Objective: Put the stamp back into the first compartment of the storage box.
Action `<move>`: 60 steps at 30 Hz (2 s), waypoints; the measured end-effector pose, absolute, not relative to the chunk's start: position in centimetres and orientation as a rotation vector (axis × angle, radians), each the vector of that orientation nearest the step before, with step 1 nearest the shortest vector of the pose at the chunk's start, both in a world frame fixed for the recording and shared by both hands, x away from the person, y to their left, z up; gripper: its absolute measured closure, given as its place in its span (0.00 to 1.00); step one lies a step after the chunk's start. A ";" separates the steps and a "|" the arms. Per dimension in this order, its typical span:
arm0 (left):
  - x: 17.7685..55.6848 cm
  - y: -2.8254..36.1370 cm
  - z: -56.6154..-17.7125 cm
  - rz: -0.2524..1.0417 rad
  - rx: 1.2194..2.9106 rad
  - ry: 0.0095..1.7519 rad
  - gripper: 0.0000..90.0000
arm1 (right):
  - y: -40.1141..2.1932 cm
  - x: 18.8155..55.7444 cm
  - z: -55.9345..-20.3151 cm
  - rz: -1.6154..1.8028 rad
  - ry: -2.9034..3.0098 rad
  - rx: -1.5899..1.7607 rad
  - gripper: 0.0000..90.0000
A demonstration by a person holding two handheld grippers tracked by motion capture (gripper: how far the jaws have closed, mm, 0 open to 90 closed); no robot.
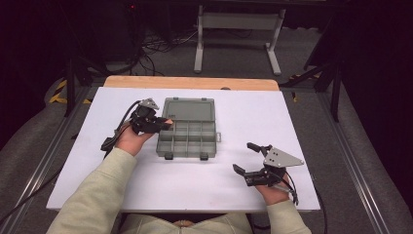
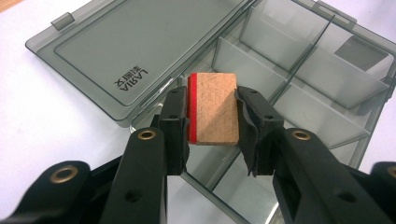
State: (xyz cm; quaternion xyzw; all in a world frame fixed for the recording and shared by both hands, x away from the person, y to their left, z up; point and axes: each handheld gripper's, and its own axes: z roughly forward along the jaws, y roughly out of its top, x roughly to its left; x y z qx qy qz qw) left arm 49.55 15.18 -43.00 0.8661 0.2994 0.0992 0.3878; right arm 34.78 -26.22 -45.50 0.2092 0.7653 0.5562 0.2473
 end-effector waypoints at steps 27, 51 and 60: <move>50.4 14.9 -44.4 0.229 2.275 0.795 0.73 | -26.2 34.8 -45.5 1.515 2.087 0.569 0.13; 50.4 14.7 -44.5 0.229 2.272 0.796 0.64 | -26.3 34.7 -45.5 1.516 2.085 0.573 0.12; 50.1 15.0 -43.9 0.212 2.230 0.777 0.56 | -26.3 34.8 -45.6 1.516 2.085 0.575 0.12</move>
